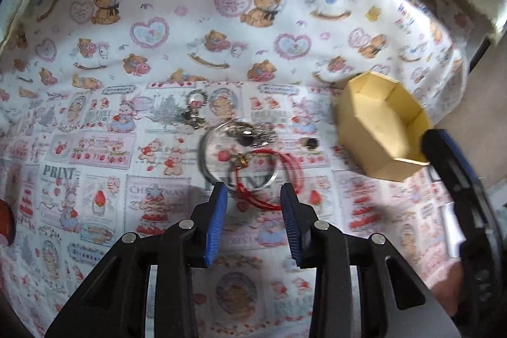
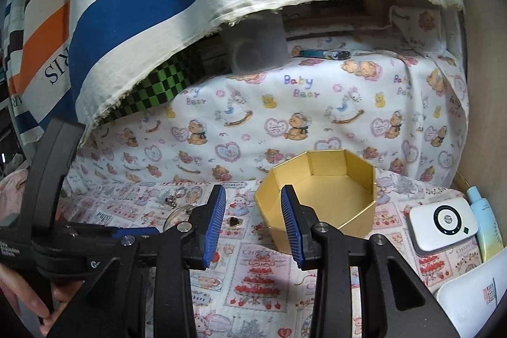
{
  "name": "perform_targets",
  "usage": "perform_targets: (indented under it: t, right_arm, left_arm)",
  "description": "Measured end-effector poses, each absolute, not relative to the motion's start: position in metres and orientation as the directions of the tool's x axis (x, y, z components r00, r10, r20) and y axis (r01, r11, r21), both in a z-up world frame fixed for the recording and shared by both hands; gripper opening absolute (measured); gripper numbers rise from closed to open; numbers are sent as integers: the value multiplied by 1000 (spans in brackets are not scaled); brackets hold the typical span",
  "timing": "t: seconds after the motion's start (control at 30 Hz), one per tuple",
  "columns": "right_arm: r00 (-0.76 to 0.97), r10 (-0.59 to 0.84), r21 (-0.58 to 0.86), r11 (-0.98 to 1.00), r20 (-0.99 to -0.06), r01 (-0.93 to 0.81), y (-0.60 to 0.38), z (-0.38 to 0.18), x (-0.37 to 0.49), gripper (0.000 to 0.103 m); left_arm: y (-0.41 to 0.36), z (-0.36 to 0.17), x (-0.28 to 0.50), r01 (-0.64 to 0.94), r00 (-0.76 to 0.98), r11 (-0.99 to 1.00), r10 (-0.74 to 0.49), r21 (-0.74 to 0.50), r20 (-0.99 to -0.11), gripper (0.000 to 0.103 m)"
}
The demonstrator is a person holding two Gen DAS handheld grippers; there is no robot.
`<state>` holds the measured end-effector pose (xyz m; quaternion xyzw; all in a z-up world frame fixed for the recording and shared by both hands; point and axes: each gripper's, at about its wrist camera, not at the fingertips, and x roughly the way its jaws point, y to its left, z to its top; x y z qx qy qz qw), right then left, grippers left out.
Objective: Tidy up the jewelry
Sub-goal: 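Grasp the red string bracelet with the left tool and lift it, then carry the red bracelet with the left tool over the gold octagonal box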
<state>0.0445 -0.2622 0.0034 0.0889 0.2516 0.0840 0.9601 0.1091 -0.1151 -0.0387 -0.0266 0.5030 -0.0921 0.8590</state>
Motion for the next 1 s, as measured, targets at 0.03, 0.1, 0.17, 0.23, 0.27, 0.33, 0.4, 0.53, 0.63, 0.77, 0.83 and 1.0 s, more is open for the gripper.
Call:
perform_targets:
  t: [0.03,0.1,0.17,0.23,0.27,0.33,0.4,0.53,0.63,0.77,0.83,1.0]
  right_arm:
    - [858,208,214,970,-469,-118,-262,3,44,42]
    - [860,205,208,971,-468,-118,-261,3,43,47]
    - [860,206,199,972,-466,-125,-258,3,42,48]
    - [860,206,185,974,-467,-133,-255,3,42,48]
    - [860,205,180,974,-467,-135,-254,2,42,48]
    - [863,200,162,977,-463,-139,-250,3,40,48]
    - [869,193,151,979,-456,-138,-250,4,39,48]
    - [880,175,143,982,-441,-124,-249,7,37,48]
    - [875,192,154,979,-444,-136,-251,6,37,52]
    - [850,234,186,969,-472,-163,-252,4,40,53]
    - [835,252,201,964,-490,-173,-251,2,42,54]
    - [814,240,202,967,-529,-154,-244,4,45,54]
  left_arm:
    - [-114,-42,111,127,476,983,-176,-131,-861,33]
    - [-111,-50,113,108,450,981,-193,-161,-872,29]
    - [-110,-48,112,102,474,984,-176,-144,-863,23]
    - [-109,-48,111,107,481,986,-166,-130,-861,12]
    - [-107,-48,108,106,482,985,-169,-134,-860,9]
    - [-99,-49,107,95,485,979,-205,-182,-850,2]
    - [-83,-51,101,90,475,964,-264,-252,-839,2]
    - [-68,-38,92,103,534,961,-271,-256,-801,1]
    - [-58,-19,81,120,595,954,-292,-276,-749,1]
    - [-46,14,68,113,726,970,-230,-217,-648,1]
    - [-43,30,67,90,781,981,-176,-171,-599,1]
    - [-27,26,80,62,822,984,-146,-168,-551,1]
